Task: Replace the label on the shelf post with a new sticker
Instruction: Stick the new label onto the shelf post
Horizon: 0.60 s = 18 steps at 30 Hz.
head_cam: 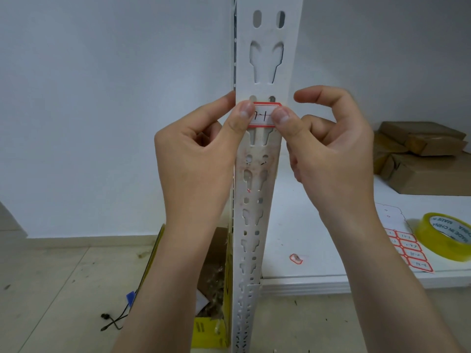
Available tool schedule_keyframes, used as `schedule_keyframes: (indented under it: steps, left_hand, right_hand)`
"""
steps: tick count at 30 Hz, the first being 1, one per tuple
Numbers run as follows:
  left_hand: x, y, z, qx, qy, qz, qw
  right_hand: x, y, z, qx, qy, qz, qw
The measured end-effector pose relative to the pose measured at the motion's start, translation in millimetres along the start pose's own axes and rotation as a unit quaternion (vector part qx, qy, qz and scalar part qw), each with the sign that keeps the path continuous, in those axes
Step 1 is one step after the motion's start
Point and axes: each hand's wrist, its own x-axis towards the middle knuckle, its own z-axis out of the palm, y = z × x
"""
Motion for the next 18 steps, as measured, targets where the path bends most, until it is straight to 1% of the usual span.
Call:
schedule_keyframes:
  steps: [5,9,14,18]
  left_hand:
    - [-1.2,-9.9,-1.1,-0.015,-0.013,0.023,1.0]
    - [-1.7,-12.8,-0.5,-0.023,-0.024,0.037,0.999]
    - [-0.4,-13.4,-1.5,-0.032,-0.028,0.038,0.998]
    - [-0.7,-13.6,-1.3,-0.023,-0.037,0.033,0.998]
  right_hand:
    - [-3.2,2.1,-0.9,-0.007,-0.018,-0.002,1.0]
    - [-5.8,-1.0,2.0,-0.005,-0.017,0.0,1.0]
    - [-7.0,-2.3,5.1,0.009,-0.005,0.014,1.0]
    - [-5.8,-1.3,4.7,-0.014,-0.009,-0.005,1.0]
